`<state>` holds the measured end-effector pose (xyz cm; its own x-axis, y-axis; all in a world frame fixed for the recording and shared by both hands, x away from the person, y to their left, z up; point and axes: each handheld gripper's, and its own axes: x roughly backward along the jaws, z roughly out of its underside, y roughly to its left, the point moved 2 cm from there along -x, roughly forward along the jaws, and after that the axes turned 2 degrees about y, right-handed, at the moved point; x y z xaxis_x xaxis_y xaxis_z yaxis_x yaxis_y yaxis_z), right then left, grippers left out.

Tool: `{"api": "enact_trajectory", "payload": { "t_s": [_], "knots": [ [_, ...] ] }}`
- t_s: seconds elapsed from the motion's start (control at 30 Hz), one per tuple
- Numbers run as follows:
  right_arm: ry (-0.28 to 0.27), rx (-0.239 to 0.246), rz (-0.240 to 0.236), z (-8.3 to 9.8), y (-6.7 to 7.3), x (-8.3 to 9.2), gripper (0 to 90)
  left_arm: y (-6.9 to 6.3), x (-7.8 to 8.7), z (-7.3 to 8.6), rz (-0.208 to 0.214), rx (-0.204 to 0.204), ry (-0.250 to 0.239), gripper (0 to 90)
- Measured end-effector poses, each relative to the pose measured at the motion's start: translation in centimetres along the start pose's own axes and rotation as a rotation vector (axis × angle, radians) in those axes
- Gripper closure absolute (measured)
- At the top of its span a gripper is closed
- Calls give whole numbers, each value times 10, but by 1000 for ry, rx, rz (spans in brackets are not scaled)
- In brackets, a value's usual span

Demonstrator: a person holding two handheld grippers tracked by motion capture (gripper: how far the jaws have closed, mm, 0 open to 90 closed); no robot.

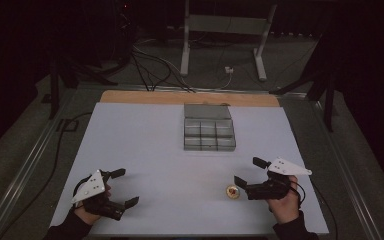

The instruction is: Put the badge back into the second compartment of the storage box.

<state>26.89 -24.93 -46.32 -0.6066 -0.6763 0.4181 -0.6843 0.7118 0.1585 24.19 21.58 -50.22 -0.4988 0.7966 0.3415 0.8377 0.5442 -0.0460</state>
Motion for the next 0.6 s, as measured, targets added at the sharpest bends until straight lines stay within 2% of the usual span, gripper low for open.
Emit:
{"api": "enact_trajectory", "payload": {
  "t_s": [0.3,0.43,0.6],
  "knots": [
    [63,23,-44,6,6,-11,0,0,1,0,5,2,-6,3],
    [85,22,-91,9,6,-15,0,0,1,0,6,1,-5,3],
    [107,63,-89,13,5,-18,0,0,1,-1,7,-1,-5,3]
  ]
}}
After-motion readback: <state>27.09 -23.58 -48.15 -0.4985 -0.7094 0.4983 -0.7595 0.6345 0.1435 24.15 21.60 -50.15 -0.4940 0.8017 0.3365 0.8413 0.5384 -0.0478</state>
